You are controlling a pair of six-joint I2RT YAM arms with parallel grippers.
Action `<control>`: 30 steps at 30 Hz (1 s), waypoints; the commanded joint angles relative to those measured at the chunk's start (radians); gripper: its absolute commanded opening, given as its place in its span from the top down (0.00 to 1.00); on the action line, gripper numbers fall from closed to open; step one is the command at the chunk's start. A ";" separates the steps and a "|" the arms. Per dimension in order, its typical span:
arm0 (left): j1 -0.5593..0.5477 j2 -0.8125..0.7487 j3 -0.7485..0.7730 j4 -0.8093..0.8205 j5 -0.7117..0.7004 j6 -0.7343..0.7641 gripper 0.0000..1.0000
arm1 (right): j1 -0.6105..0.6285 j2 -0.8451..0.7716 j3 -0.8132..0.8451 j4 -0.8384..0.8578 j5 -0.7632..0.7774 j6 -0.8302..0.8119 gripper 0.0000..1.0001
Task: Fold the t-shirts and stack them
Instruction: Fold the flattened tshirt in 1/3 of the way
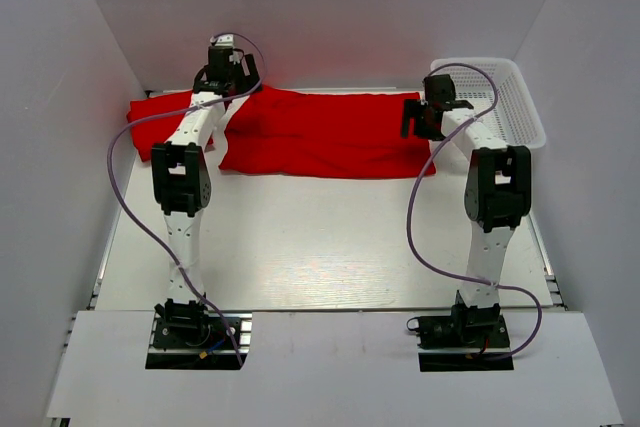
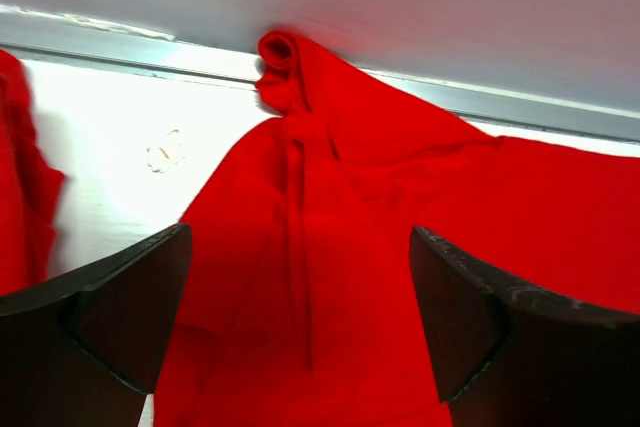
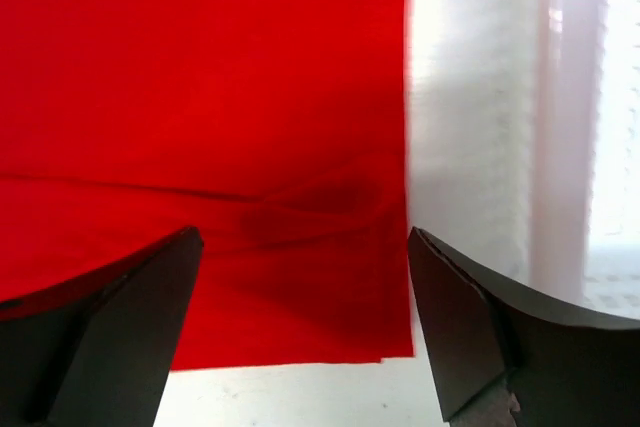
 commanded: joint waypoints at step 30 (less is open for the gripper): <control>0.002 -0.323 -0.818 -0.140 0.171 -0.142 0.00 | 0.031 -0.076 -0.291 0.111 -0.196 0.068 0.10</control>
